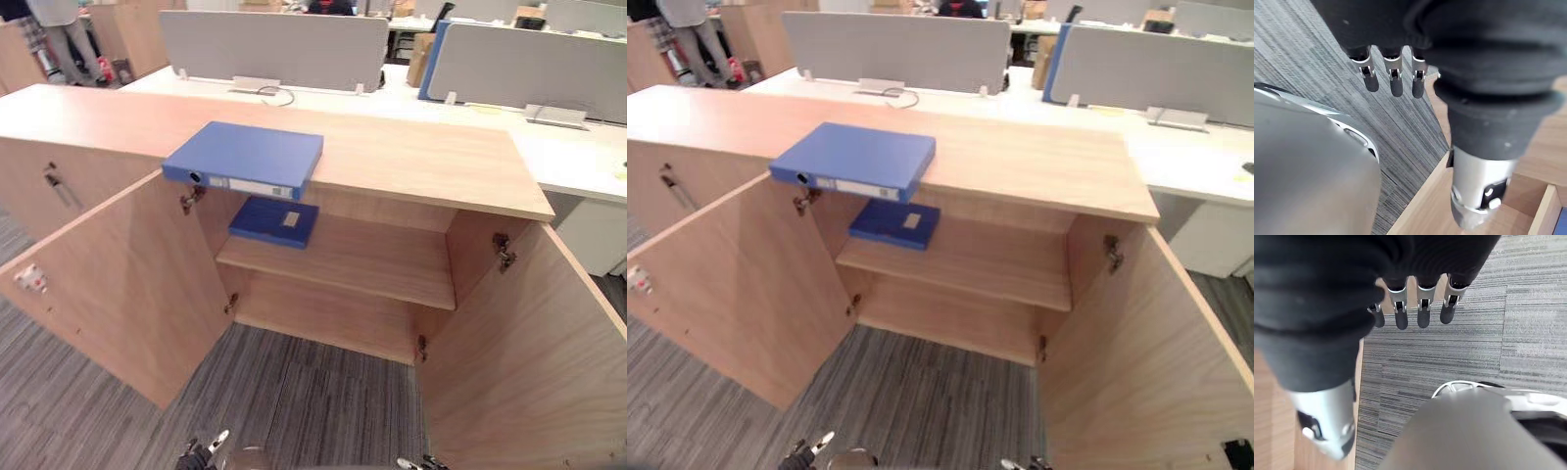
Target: Walk over to the cabinet, pick up the folder, carry it to the office cabinet, place the folder inside the office cabinet, then close the office cabinet door
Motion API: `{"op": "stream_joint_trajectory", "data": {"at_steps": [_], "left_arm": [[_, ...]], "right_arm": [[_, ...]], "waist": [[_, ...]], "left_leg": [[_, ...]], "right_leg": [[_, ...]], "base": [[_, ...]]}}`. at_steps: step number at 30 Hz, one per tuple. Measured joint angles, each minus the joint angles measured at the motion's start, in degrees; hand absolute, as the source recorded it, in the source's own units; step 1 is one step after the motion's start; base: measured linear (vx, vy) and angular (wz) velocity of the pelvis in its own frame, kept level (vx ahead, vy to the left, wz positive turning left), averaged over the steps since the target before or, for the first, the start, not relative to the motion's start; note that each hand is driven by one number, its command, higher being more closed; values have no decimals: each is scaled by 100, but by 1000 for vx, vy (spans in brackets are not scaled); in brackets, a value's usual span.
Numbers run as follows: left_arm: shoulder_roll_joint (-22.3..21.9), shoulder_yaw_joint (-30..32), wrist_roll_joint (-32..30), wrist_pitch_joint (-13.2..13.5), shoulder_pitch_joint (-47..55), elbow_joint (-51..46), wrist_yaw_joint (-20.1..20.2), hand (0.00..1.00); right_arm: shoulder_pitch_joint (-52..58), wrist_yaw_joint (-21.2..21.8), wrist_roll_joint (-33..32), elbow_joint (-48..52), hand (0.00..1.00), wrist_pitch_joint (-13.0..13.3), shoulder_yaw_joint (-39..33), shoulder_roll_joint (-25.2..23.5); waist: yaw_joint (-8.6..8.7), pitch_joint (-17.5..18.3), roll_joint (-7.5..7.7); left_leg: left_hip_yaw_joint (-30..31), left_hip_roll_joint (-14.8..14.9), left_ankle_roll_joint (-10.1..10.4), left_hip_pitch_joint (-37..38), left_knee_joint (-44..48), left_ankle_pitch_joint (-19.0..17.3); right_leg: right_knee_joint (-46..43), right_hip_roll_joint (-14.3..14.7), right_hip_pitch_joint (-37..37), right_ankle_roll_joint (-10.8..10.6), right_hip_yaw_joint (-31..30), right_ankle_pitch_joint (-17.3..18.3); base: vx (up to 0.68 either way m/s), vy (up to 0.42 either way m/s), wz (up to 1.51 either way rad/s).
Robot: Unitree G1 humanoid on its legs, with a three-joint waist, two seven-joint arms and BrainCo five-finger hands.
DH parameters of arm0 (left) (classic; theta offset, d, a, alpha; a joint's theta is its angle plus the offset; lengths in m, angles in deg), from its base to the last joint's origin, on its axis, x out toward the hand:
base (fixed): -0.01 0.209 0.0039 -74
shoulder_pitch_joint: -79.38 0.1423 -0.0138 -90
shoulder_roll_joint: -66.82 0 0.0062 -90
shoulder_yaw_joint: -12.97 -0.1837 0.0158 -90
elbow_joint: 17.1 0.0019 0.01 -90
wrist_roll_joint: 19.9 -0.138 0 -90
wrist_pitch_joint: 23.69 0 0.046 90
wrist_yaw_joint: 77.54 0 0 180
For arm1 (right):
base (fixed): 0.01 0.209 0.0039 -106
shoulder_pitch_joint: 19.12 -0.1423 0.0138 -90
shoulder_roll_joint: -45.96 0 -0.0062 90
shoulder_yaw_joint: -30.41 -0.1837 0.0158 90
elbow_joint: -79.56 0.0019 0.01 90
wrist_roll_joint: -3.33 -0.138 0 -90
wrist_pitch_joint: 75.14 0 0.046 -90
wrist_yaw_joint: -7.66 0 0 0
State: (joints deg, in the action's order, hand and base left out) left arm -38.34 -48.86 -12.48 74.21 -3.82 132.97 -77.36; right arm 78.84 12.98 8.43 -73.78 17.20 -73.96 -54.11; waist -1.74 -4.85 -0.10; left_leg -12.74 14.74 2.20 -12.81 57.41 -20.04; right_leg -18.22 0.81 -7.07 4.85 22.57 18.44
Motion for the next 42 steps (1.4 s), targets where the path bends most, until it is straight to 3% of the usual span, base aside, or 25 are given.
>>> {"op": "stream_joint_trajectory", "data": {"at_steps": [3,4,5,6,7,9,10,13,16,20,23,26,28,31,34,39,42], "left_arm": [[-7,-46,3,51,-33,0,-61,0],[3,-149,11,71,-34,6,-94,0],[17,-192,13,80,-30,17,-98,0],[25,-280,22,109,12,34,-100,0],[117,-301,133,131,25,127,-101,0],[237,-303,165,136,9,140,-99,0],[249,-302,181,136,13,169,-101,0],[273,-309,243,136,93,373,-101,0],[288,-414,372,143,168,424,-97,0],[270,-558,720,151,252,461,-76,0],[264,-756,1302,156,244,382,-22,0],[252,-1064,2276,152,260,-300,144,0],[210,-1232,2833,172,340,-1190,242,0],[88,-1264,3591,314,411,-2518,374,0],[73,-1154,4093,445,554,-3822,348,0],[65,-1064,4123,574,645,-5322,71,0],[54,-865,3300,706,639,-6058,-324,0]], "right_arm": [[-114,-25,-1,1,0,1,71,13],[-159,-46,-4,3,0,7,106,24],[-162,-46,-10,5,0,16,115,32],[-156,-47,-63,-8,0,21,226,84],[-186,-50,-132,-52,0,38,323,30],[-215,-40,-156,-118,0,71,312,-98],[-232,-40,-162,-149,0,80,312,-106],[-222,5,-155,-168,0,98,261,-108],[-222,64,-21,-165,0,128,249,-74],[-160,88,78,-163,0,127,272,30],[-74,92,71,-170,0,127,362,62],[73,86,57,-191,0,144,574,75],[105,83,66,-178,0,145,802,53],[159,82,86,-40,0,148,1002,168],[187,76,87,29,0,135,1174,177],[184,69,91,51,0,117,1191,153],[137,69,98,46,0,117,1144,100]], "waist": [[-92,-48,21],[-102,-60,24],[-100,-60,20],[-120,-22,-39],[-123,16,81],[-128,36,328],[-135,47,345],[-164,143,319],[-190,175,261],[-171,245,172],[-90,263,162],[33,228,177],[-17,189,314],[-85,210,222],[-103,221,253],[-191,228,278],[-296,220,320]], "left_leg": [[330,-371,-27,-230,-1375,7],[744,-664,30,-267,-2319,246],[931,-769,41,-245,-2705,477],[1211,-862,111,-200,-3163,1230],[1219,-1054,-4,-119,-3258,1572],[1055,-1265,-84,34,-3523,1580],[1004,-1310,-105,94,-3591,1576],[780,-1602,-332,631,-4154,1667],[537,-1815,-515,1049,-4661,1778],[377,-1989,-562,1420,-5251,1896],[477,-1973,-555,1489,-5468,2007],[854,-1886,-526,1474,-5427,2056],[977,-1929,-425,1494,-5395,2115],[1075,-1780,-247,1374,-5495,2305],[1184,-1594,-147,1361,-5637,2380],[1247,-1552,-197,1317,-5696,2389],[1302,-1542,-241,1319,-5703,2358]], "right_leg": [[0,-289,-90,-62,-391,-30],[51,-451,-173,-180,-521,-45],[106,-491,-199,-300,-564,-42],[182,-504,-268,-478,-653,-16],[256,-674,-317,-719,-825,-32],[324,-963,-336,-857,-875,-219],[343,-1027,-345,-881,-883,-294],[335,-1341,-435,-981,-1056,-661],[-107,-1620,-267,-1034,-1315,-734],[-902,-1902,176,-1022,-1335,-752],[-1054,-1846,300,-1022,-1319,-642],[-735,-1373,334,-979,-1312,-361],[-307,-1333,153,-916,-1024,-263],[61,-1149,90,-907,-831,-205],[445,-882,-33,-776,-717,-334],[858,-750,-232,-808,-706,-530],[1013,-712,-335,-798,-708,-664]], "base": [[246,235,-84],[236,270,-57],[226,305,-49],[258,326,-36],[318,362,-28],[277,298,-13],[235,284,-17],[198,263,-25],[90,200,-41],[6,151,-30],[-15,31,6],[-59,-113,54],[-62,-175,35],[-29,-212,23],[19,-174,8],[77,-60,8],[88,-6,11]]}}
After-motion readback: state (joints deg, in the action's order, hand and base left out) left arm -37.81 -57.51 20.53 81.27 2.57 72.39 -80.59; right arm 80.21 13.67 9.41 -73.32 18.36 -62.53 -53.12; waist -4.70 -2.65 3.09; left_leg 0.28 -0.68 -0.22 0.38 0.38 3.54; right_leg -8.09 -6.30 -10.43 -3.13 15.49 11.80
